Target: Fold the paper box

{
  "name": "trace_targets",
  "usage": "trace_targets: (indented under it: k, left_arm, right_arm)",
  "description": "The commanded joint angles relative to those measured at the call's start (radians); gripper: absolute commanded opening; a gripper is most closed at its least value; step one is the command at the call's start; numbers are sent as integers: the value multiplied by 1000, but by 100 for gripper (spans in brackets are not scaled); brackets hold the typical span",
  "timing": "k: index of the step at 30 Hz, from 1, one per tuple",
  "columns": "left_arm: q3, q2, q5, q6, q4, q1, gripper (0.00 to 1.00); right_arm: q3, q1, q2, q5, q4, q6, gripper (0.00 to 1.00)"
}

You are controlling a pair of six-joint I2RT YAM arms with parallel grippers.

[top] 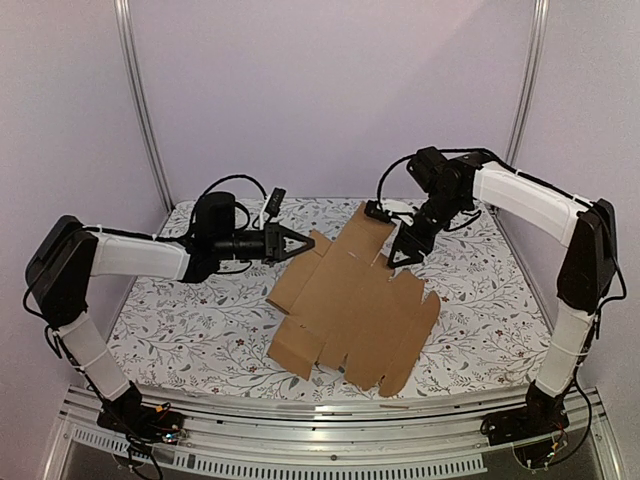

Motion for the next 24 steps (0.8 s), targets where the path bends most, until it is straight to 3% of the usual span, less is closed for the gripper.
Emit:
trace_targets:
  k: [1,6,15,19,24]
  left_arm:
    - [-30,-8,19,-47,98,13,0]
    - [-48,-2,12,-79,158,18,0]
    - [-83,10,-26,-131,232,27,0]
    - [-94,21,-62,-167,240,27,0]
    - [-119,39,-137,-197,248,27,0]
  right_arm:
    - [39,0,57,-39,26,-1,60]
    - [27,2,73,-159,2,-4,59]
    - [23,3,95,-245,-19,-9,30]
    - [0,22,90,-173,20,3,13]
    - [-37,91,80,-67,66,9,10]
